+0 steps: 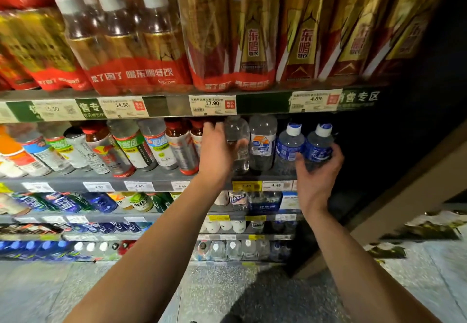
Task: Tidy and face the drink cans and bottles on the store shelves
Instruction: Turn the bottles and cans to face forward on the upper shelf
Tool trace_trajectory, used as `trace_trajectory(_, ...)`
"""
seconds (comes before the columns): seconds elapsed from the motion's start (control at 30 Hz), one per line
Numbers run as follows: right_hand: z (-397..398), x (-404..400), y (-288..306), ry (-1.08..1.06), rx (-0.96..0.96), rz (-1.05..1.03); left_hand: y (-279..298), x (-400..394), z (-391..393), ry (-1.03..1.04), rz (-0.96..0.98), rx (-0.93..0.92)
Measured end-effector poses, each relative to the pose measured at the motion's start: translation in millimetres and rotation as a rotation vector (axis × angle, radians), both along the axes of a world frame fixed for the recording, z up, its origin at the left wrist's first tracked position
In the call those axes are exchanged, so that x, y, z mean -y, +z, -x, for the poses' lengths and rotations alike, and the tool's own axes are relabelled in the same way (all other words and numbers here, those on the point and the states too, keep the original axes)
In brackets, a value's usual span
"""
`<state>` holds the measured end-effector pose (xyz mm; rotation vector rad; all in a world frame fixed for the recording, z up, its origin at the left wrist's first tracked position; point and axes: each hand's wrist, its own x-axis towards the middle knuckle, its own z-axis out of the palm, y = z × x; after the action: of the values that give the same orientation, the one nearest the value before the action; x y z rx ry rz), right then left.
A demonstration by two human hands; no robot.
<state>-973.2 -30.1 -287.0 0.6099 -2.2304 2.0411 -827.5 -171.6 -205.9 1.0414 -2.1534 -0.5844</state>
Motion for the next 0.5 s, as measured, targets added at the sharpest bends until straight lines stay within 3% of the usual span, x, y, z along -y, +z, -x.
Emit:
trace_trajectory(0.2, -8.7, -4.8, -0.4, -0.034, -0.024, 0.077, -8.5, 4.4, -4.5, 0.023, 0.155, 0.107)
trace_trajectory(0.4, -57.6, 5.4, 9.5, 0.042, -0.175, 0.080, -14.0, -0.9, -27.6, 0.012, 0.122, -0.065)
trace_trajectory(0.5, -90.8, 19.7, 8.5, 0.155, -0.094, 0.081, -20.1, 3.1, -56.7, 0.051, 0.107, -0.182)
